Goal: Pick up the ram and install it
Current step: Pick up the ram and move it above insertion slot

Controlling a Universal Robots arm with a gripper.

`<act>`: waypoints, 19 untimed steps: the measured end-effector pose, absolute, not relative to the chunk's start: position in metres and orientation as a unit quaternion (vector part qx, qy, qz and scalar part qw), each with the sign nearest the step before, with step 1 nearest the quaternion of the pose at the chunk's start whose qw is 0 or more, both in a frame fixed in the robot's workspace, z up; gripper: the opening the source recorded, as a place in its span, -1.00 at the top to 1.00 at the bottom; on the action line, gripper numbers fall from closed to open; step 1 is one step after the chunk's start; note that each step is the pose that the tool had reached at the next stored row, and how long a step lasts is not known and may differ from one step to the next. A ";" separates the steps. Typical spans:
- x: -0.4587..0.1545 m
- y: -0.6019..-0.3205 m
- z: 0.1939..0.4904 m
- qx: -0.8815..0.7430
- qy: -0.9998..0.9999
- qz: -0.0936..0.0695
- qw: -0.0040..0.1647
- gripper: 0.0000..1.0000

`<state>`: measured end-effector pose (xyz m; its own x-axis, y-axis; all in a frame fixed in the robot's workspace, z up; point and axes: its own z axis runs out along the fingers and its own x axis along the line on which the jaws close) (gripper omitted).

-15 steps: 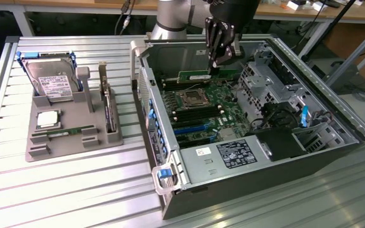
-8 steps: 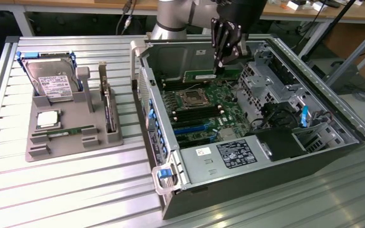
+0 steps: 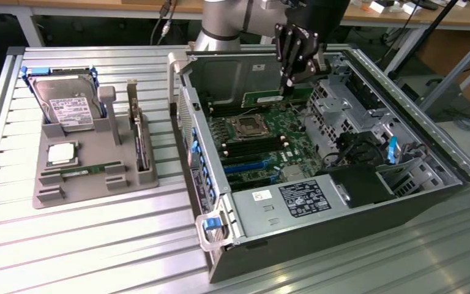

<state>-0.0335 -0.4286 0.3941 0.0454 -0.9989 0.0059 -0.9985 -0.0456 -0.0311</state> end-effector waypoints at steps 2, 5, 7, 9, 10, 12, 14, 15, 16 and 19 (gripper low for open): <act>-0.033 -0.429 0.394 -0.735 0.678 -0.013 0.010 0.75; -0.025 -0.429 0.394 -0.749 0.662 -0.012 0.010 0.75; -0.016 -0.429 0.394 -0.751 0.660 -0.012 0.010 0.75; -0.011 -0.429 0.394 -0.752 0.659 -0.012 0.010 0.75; -0.009 -0.429 0.394 -0.753 0.658 -0.012 0.010 0.75; -0.004 -0.429 0.394 -0.754 0.657 -0.012 0.010 0.75; 0.009 -0.429 0.394 -0.757 0.653 -0.012 0.010 0.75; 0.013 -0.429 0.394 -0.758 0.652 -0.012 0.010 0.75; 0.013 -0.429 0.394 -0.758 0.652 -0.012 0.010 0.75; 0.013 -0.429 0.394 -0.758 0.652 -0.012 0.010 0.75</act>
